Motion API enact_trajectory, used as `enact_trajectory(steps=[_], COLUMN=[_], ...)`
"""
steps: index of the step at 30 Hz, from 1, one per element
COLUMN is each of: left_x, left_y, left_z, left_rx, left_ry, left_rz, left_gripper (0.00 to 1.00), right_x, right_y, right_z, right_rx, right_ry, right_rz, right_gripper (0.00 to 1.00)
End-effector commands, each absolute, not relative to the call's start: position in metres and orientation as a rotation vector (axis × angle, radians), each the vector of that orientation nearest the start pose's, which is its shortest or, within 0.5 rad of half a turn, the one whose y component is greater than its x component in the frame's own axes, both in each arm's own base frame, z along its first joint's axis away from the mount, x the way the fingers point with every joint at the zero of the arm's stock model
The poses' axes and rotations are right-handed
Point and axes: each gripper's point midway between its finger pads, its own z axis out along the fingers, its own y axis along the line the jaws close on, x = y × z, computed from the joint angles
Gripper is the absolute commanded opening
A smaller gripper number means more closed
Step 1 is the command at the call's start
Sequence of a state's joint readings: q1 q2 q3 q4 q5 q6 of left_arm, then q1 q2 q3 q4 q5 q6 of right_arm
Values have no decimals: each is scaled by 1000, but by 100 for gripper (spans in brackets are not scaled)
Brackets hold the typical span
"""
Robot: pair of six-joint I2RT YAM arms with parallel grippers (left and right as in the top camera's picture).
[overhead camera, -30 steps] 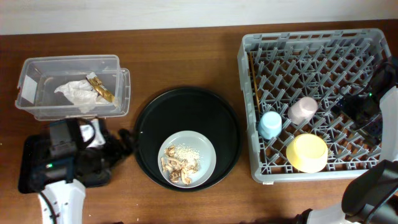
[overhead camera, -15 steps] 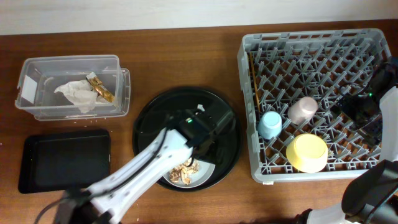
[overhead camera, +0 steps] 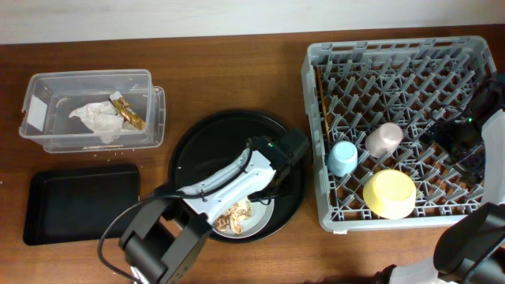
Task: Sort waste into correct bins and load items into the dishwasher rack
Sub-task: 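Reach the left gripper to the white plate and grip its rim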
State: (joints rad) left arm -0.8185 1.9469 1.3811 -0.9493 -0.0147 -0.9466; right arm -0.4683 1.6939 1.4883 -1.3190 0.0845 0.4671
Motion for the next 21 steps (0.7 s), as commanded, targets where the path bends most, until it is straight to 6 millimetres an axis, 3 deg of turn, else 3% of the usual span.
enact_trajectory(steps=[1,5,10,11,14,17,21], left_x=[250,246,248,248,245,243,240], left_y=[-279,-290,-284,-284,-281,-277,-272], left_z=[16,5,-1,-1,-1,-1,-1], left_rx=[-290,-239,-232,-231,-207,-195,-186], left_ry=[3095,3088,3070,3070,3082,3086,3093], left_rz=[-39,-35,24,25,48,74,114], left_gripper=[47,43,37,29,21,2,1], right_x=[276,275,275,275,275,276,275], right_y=[-158,-158,-158,-158,-158,-158,-158], right_z=[139,139,139,139,139,139,139], right_rx=[1398,1398,1397,1398,1397,1398,1398], right_ry=[2759,2760,2760,2760,2760,2759,2760], right_rz=[-139,-139,-139,-139,-139,-139,-139], right_gripper=[99,99,99,99,99,99,99])
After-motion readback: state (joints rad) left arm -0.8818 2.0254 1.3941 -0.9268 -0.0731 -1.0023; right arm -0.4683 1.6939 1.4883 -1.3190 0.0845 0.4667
